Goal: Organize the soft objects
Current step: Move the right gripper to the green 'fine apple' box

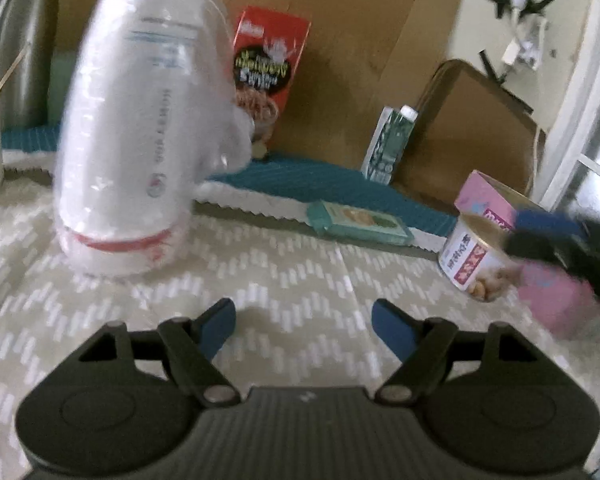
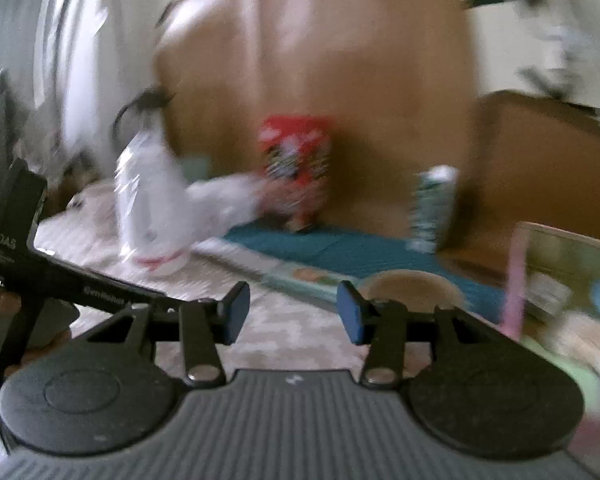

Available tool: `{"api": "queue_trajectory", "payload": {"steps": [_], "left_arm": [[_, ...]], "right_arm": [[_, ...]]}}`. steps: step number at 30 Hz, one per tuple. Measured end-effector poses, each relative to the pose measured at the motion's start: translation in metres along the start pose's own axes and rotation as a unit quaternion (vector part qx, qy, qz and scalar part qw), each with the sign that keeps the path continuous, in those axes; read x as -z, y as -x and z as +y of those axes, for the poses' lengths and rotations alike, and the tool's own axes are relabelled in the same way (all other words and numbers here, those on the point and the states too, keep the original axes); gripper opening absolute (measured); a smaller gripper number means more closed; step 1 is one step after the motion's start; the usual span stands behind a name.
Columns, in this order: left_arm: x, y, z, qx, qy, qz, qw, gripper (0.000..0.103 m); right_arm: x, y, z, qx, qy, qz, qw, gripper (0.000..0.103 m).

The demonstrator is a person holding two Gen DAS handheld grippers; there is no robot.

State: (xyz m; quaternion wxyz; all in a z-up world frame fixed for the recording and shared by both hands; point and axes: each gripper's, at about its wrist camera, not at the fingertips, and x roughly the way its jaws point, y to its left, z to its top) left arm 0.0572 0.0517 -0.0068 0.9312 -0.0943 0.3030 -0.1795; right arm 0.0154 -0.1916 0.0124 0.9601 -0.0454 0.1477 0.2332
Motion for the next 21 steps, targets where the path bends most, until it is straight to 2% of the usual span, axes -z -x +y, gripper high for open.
{"api": "queue_trajectory", "payload": {"steps": [2,5,9,15,17,21], "left_arm": [[0.001,0.005,0.0,0.002,0.004,-0.009,1.0,0.079],[0.003,0.012,0.003,0.009,0.009,-0.022,0.9997,0.079],[0.005,0.022,0.016,0.023,0.042,-0.051,0.9976,0.084],[0.003,0.024,0.024,0.038,0.069,-0.059,0.9952,0.085],[0.003,0.024,0.023,0.039,0.067,-0.061,0.9951,0.085],[0.004,0.024,0.025,0.042,0.072,-0.062,0.9946,0.085]], "right_arm": [[-0.022,-0.028,0.002,-0.013,0.054,0.045,0.997,0.065],[-0.046,-0.072,0.003,-0.028,0.107,0.123,0.986,0.073],[-0.064,-0.123,-0.004,-0.036,0.13,0.22,0.966,0.073],[-0.065,-0.173,-0.013,-0.013,0.151,0.289,0.945,0.074],[-0.064,-0.184,-0.015,-0.019,0.16,0.307,0.938,0.078],[-0.061,-0.2,-0.016,-0.043,0.165,0.337,0.926,0.077]]}}
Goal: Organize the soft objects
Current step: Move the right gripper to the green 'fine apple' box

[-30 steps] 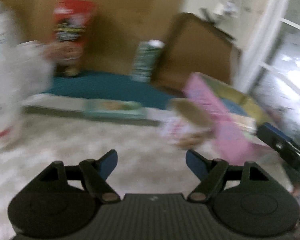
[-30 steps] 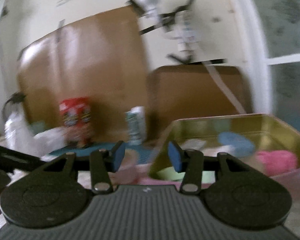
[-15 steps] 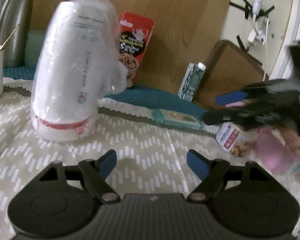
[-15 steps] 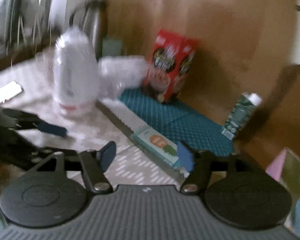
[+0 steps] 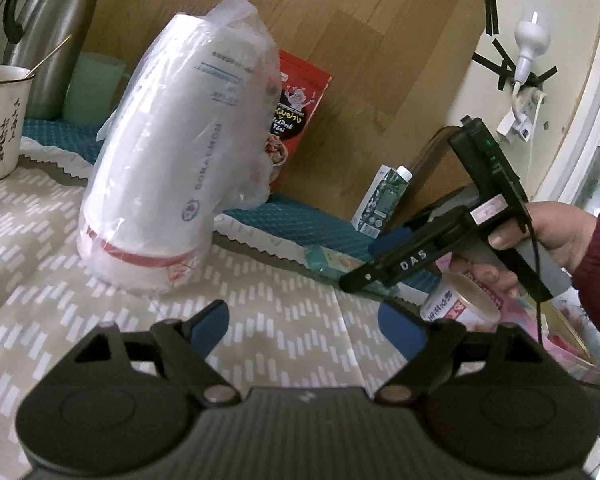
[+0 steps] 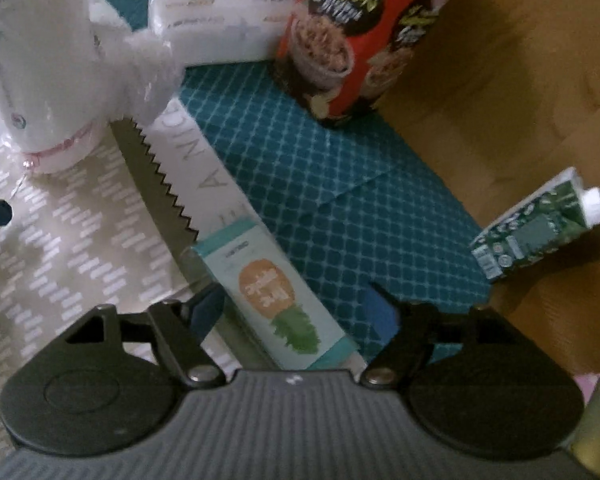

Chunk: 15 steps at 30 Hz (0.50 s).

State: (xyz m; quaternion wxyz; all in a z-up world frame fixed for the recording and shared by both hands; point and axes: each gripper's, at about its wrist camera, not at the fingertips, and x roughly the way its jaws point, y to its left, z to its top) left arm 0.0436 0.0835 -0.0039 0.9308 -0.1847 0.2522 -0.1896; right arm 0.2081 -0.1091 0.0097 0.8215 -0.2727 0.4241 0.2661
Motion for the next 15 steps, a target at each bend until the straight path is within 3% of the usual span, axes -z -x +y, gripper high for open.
{"api": "queue_trajectory", "payload": {"steps": [3,4,7,15], "left_arm": [[0.0,0.002,0.003,0.002,0.009,0.0,1.0,0.085],[0.0,0.001,0.004,0.002,0.012,0.0,0.9999,0.085],[-0.001,0.002,0.007,0.001,0.019,-0.001,0.9998,0.085],[-0.003,0.008,0.014,-0.024,0.039,-0.029,0.9985,0.086]], "right_arm": [[-0.002,-0.002,-0.005,-0.022,-0.013,-0.003,1.0,0.072],[-0.002,-0.002,-0.005,-0.03,-0.013,-0.004,0.999,0.064],[0.0,0.003,0.004,-0.027,0.004,-0.013,1.0,0.056],[0.006,0.016,0.029,-0.024,0.016,-0.026,0.999,0.051]]}}
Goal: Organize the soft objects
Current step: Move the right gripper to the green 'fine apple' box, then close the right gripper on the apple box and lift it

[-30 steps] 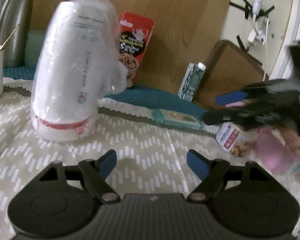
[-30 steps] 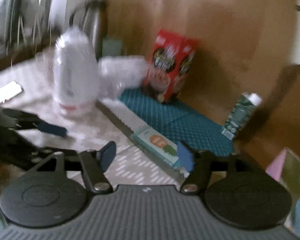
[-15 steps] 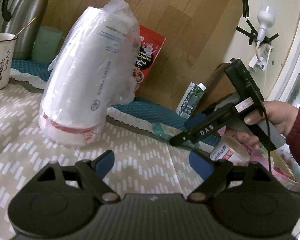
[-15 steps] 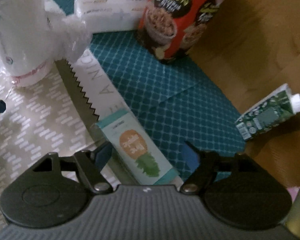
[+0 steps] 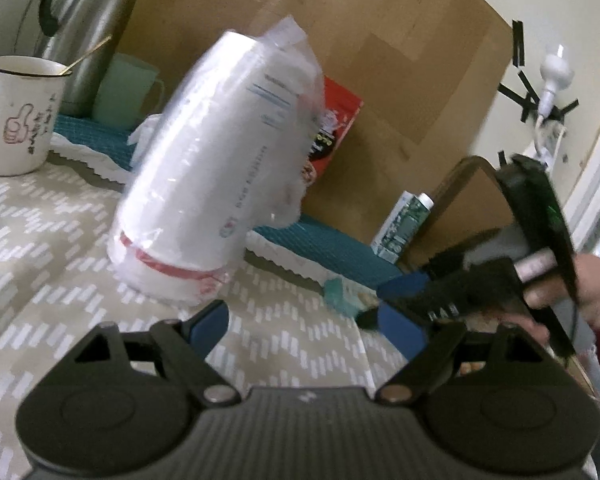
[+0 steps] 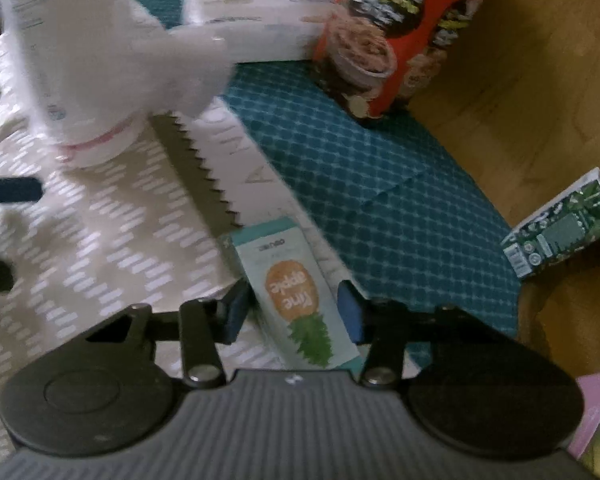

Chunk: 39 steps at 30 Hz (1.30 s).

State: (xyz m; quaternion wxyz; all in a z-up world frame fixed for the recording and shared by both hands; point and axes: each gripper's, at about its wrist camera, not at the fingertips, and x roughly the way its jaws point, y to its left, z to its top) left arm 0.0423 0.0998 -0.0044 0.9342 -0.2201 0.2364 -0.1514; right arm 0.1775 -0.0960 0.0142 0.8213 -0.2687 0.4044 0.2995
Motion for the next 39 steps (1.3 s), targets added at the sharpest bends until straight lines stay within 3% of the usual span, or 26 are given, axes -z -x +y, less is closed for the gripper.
{"api": "queue_trajectory", "payload": {"steps": [3,12,18,21,23,25,29,32,34,36,39], "left_arm": [[-0.001,0.003,0.002,-0.006,0.006,-0.01,0.9999,0.093],[-0.003,0.003,0.01,0.002,0.025,-0.004,0.9997,0.094],[0.0,0.004,0.006,0.006,0.014,0.002,0.9999,0.095],[0.001,0.004,0.005,0.015,0.012,0.004,0.9998,0.095],[0.001,0.005,0.005,0.024,0.012,0.006,0.9996,0.096],[0.001,0.003,0.005,0.035,0.014,0.012,0.9992,0.096],[0.001,0.001,0.006,0.056,0.017,0.024,0.998,0.096],[0.002,-0.001,0.004,0.068,0.015,0.034,0.997,0.096],[0.003,-0.004,0.001,0.073,0.008,0.045,0.9963,0.096],[0.003,-0.006,-0.003,0.077,-0.001,0.055,0.9955,0.096],[0.003,-0.01,-0.007,0.09,0.001,0.075,0.9931,0.1]], "right_arm": [[0.005,0.007,0.017,-0.008,0.02,-0.007,1.0,0.051],[0.04,0.031,0.061,-0.016,0.034,-0.04,0.998,0.05],[0.065,0.044,0.079,-0.041,-0.011,-0.081,0.996,0.049],[0.075,0.049,0.081,-0.06,-0.065,-0.112,0.99,0.047],[0.083,0.051,0.076,-0.088,-0.126,-0.134,0.979,0.046],[0.095,0.049,0.066,-0.122,-0.201,-0.157,0.959,0.045],[0.124,0.039,0.046,-0.179,-0.335,-0.202,0.902,0.045],[0.142,0.03,0.04,-0.215,-0.405,-0.225,0.86,0.045],[0.151,0.026,0.039,-0.231,-0.433,-0.236,0.839,0.045],[0.153,0.026,0.041,-0.235,-0.439,-0.243,0.832,0.045],[0.152,0.031,0.047,-0.224,-0.424,-0.248,0.842,0.045]]}}
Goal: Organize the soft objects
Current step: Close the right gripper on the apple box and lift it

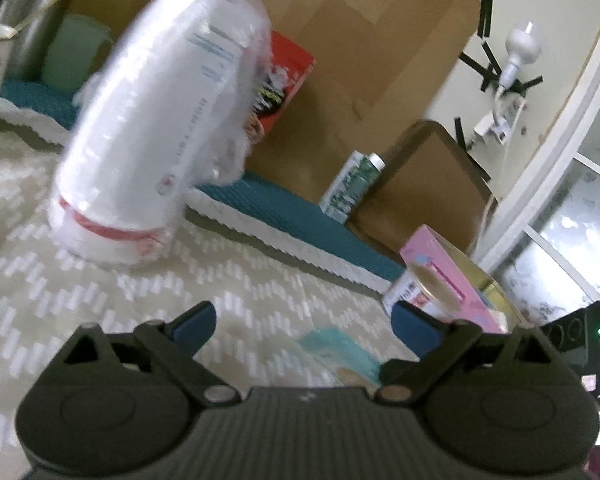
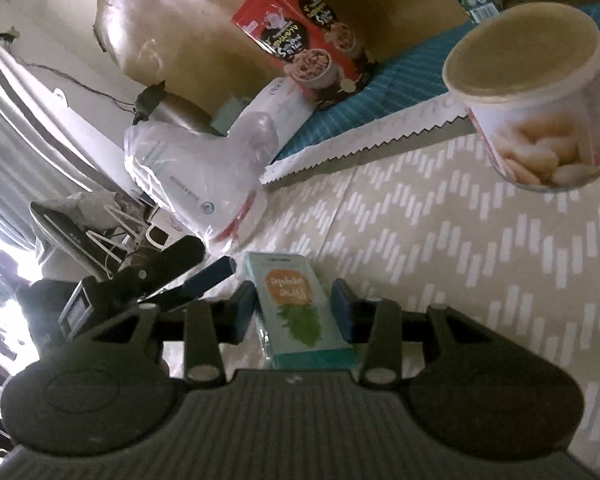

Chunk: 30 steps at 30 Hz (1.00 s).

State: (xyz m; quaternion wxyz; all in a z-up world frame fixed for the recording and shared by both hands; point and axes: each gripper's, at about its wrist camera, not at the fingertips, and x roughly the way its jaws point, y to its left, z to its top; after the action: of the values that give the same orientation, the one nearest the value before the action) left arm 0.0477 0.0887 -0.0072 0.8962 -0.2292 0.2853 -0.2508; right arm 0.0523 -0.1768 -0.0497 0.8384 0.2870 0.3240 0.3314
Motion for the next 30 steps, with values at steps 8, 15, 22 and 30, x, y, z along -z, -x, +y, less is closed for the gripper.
{"api": "queue_trajectory", "payload": {"steps": [8,15,22,30], "left_arm": [[-0.006,-0.023,-0.002,0.057,0.03,0.069,0.9956,0.102],[-0.004,-0.042,-0.01,0.063,0.007,0.087,0.9942,0.092],[0.003,-0.043,-0.019,0.017,-0.045,0.076,0.9959,0.049],[0.003,-0.048,-0.012,0.034,-0.027,0.095,0.9945,0.021]], "right_arm": [[0.007,0.004,0.006,0.019,0.092,-0.015,0.995,0.045],[0.022,0.004,0.021,0.049,0.196,-0.026,0.979,0.045],[0.034,-0.004,0.034,0.087,0.26,-0.031,0.961,0.045],[0.056,-0.007,0.052,0.15,0.341,-0.014,0.928,0.059]]}}
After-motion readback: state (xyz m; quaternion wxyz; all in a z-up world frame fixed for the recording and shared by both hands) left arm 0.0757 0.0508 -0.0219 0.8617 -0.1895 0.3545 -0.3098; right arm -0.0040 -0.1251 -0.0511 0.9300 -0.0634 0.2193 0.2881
